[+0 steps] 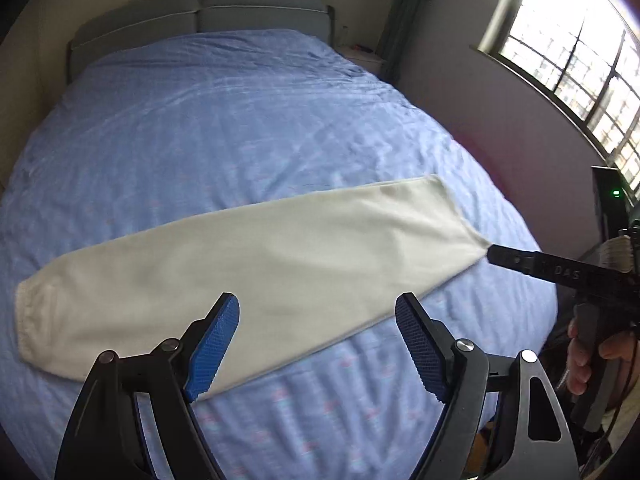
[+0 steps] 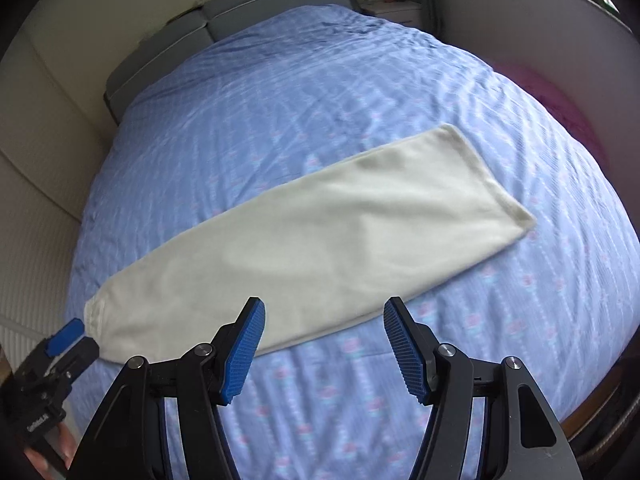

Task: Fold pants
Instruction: 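Release the trousers and move both tools to the trouser leg end, then close the left tool on the leg hem corner while the right tool grasps the other corner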

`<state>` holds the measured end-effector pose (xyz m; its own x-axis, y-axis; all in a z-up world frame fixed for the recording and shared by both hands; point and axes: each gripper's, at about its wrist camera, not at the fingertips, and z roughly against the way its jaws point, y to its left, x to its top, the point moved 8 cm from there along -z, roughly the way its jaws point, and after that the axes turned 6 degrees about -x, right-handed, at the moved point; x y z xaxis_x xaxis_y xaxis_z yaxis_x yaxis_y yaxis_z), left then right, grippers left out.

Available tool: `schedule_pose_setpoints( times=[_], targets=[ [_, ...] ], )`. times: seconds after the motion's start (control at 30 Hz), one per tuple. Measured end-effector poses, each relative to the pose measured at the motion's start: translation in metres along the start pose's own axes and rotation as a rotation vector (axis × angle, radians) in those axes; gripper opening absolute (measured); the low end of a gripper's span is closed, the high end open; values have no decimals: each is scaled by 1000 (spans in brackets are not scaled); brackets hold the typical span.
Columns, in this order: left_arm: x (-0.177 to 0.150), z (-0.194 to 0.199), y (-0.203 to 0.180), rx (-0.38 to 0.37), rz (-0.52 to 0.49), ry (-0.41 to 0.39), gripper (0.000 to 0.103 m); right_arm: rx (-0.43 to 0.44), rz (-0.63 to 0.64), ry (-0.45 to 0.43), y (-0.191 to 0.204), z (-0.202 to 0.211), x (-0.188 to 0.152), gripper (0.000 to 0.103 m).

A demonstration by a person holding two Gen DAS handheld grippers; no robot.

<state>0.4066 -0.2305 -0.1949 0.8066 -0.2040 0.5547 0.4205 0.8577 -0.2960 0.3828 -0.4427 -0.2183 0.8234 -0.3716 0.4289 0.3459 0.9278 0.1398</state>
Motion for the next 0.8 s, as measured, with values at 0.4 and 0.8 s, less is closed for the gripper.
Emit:
schedule_pose_setpoints(
  times=[0.4,0.8],
  targets=[
    [137,-169,-152,-149,-436,97,80,-13,-390,-72,-188,-45,54,63],
    [195,-358,-225,-348,-663,318,70,-67,-764,-97,-256,-121,33,63]
  ],
)
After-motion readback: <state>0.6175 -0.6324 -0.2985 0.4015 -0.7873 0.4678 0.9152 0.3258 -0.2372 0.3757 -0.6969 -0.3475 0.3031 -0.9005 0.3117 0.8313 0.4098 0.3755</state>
